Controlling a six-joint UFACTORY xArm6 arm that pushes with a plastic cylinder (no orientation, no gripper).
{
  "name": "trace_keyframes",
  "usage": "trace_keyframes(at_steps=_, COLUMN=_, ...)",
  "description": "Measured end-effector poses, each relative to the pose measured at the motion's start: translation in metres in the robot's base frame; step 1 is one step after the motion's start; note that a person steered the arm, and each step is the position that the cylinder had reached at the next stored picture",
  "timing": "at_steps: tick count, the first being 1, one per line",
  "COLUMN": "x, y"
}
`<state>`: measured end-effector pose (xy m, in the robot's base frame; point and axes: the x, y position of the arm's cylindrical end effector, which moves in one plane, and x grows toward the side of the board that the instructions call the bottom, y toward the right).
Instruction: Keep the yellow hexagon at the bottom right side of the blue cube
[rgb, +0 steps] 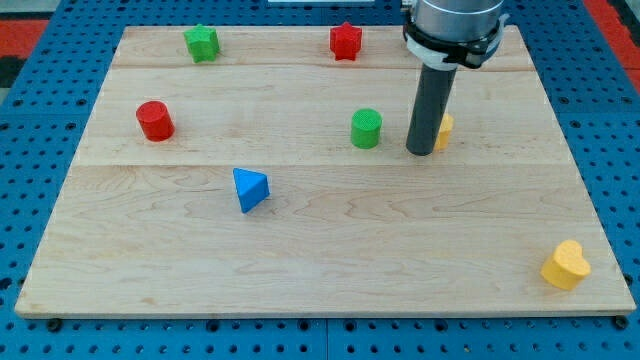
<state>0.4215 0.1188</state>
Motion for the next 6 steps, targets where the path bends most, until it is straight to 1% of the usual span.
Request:
trace_keyframes(at_steps=1, x=-0.007, y=0.011)
trace_keyframes(at_steps=2, x=-0.026, y=0.023)
trace_keyframes(at_steps=5, x=-0.054, y=0.022)
trace_keyframes(at_steps=6, x=-0.057, y=0.009)
